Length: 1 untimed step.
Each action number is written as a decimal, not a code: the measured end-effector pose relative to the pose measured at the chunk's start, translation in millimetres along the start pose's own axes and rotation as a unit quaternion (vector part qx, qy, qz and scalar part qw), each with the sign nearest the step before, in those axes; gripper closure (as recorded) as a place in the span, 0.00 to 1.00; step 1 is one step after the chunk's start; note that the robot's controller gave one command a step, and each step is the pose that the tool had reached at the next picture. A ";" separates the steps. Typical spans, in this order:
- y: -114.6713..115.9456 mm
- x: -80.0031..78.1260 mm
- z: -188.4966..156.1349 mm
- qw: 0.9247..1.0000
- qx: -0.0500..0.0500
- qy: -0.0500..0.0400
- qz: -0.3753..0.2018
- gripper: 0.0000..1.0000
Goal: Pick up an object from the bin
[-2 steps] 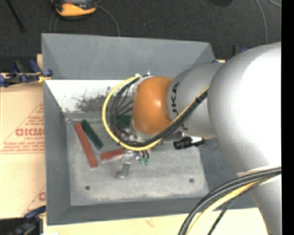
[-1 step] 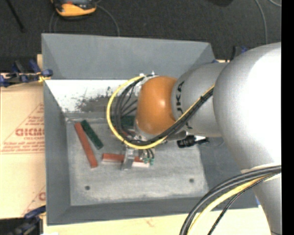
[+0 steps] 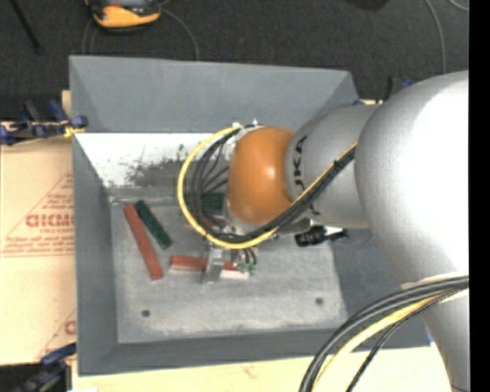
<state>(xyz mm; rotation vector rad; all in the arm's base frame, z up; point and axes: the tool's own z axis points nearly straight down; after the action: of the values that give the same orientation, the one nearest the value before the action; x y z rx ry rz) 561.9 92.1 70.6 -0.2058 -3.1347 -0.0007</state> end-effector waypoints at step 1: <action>-0.5 1.5 -4.0 1.000 0.000 0.001 0.000 1.00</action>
Offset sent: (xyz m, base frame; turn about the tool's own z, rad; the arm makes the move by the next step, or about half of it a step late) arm 0.0000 0.0000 0.0382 0.0000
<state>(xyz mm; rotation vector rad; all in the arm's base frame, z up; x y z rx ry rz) 560.4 91.8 74.7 -0.2066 -3.1318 0.0001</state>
